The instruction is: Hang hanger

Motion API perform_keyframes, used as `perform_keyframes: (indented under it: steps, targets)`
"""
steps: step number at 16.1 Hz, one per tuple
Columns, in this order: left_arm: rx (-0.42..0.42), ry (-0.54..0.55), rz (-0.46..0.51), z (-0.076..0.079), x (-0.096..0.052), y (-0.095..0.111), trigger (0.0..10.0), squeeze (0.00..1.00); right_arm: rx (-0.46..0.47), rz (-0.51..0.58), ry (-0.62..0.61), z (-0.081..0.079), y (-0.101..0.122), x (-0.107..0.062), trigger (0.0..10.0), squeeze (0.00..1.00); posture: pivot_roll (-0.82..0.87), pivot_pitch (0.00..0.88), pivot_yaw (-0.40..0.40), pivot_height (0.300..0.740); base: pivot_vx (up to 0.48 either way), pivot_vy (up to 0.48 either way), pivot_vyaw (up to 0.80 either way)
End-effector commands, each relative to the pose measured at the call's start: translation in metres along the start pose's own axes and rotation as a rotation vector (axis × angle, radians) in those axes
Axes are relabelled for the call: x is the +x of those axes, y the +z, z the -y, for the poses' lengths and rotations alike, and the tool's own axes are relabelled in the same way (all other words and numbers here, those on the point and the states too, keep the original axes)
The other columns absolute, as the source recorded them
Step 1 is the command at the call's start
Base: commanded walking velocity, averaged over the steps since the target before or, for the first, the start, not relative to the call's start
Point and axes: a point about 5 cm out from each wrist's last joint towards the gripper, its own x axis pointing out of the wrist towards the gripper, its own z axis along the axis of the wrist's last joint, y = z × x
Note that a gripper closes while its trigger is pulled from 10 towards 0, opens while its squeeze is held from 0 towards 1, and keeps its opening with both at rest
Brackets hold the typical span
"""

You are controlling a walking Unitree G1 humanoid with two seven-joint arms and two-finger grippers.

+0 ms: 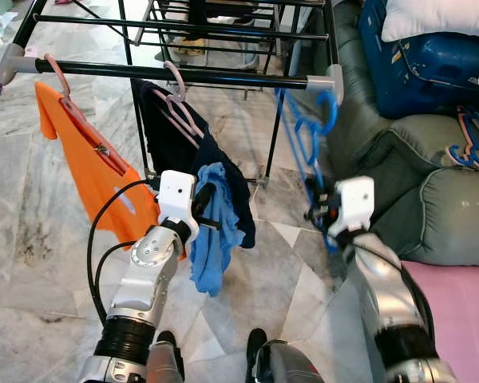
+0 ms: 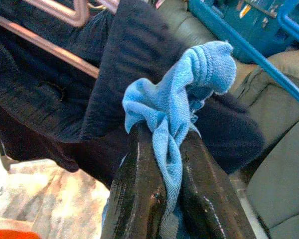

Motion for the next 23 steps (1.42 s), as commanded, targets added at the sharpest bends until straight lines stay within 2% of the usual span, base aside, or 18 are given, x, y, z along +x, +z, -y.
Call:
perform_keyframes:
  steps: [1, 3, 5, 9, 11, 13, 14, 15, 18, 21, 23]
  targets:
    - [0.011, -0.002, -0.003, 0.001, -0.001, -0.002, 10.0, 0.00, -0.013, -0.011, 0.038, -0.005, 0.000, -0.005, 10.0, 0.00, 0.03, 0.219, -0.051, 0.740, 0.000, 0.000, 0.00]
    - [0.013, 0.001, -0.016, 0.001, -0.001, -0.005, 10.0, 0.00, -0.003, -0.026, 0.061, -0.010, 0.000, -0.008, 10.0, 0.00, 0.03, 0.217, -0.048, 0.740, 0.000, 0.000, 0.00]
    - [0.012, 0.013, -0.022, 0.003, 0.001, -0.007, 10.0, 0.00, 0.063, -0.053, 0.004, -0.007, -0.003, -0.009, 10.0, 0.00, 0.03, 0.208, -0.033, 0.740, 0.000, 0.000, 0.00]
    - [0.008, 0.001, -0.035, 0.003, -0.004, -0.009, 10.0, 0.00, 0.077, -0.056, -0.036, -0.014, -0.003, -0.017, 10.0, 0.00, 0.01, 0.242, -0.037, 0.740, 0.000, 0.000, 0.00]
    - [0.023, 0.006, -0.070, -0.003, -0.013, -0.019, 10.0, 0.00, 0.127, -0.086, -0.120, -0.019, -0.015, -0.024, 10.0, 0.00, 0.04, 0.234, -0.057, 0.740, -0.246, 0.000, 0.00]
    - [0.035, 0.046, -0.075, -0.008, -0.017, -0.021, 10.0, 0.00, 0.158, -0.100, -0.198, -0.016, -0.021, -0.023, 10.0, 0.00, 0.07, 0.211, -0.063, 0.740, -0.253, 0.000, 0.00]
    - [0.012, 0.063, -0.070, -0.011, -0.016, -0.016, 10.0, 0.00, 0.200, -0.105, -0.223, -0.016, -0.020, -0.020, 10.0, 0.00, 0.07, 0.215, -0.060, 0.740, -0.270, 0.000, 0.00]
    - [-0.001, 0.059, -0.065, -0.010, -0.016, -0.016, 10.0, 0.00, 0.166, -0.105, -0.224, -0.016, -0.022, -0.019, 10.0, 0.00, 0.07, 0.210, -0.056, 0.740, -0.281, 0.000, 0.00]
    - [0.022, 0.022, -0.065, -0.004, -0.012, -0.015, 10.0, 0.00, 0.177, -0.124, -0.248, -0.014, -0.025, -0.017, 10.0, 0.00, 0.05, 0.209, -0.071, 0.740, -0.295, 0.000, 0.00]
    - [0.005, 0.037, -0.066, -0.003, -0.008, -0.015, 10.0, 0.00, 0.164, -0.113, -0.262, -0.010, -0.021, -0.015, 10.0, 0.00, 0.03, 0.213, -0.063, 0.740, -0.296, 0.000, 0.00]
    - [0.008, 0.034, -0.050, -0.004, -0.004, -0.008, 10.0, 0.00, 0.170, -0.093, -0.292, -0.007, -0.017, -0.012, 10.0, 0.00, 0.03, 0.227, -0.057, 0.740, -0.298, 0.000, 0.00]
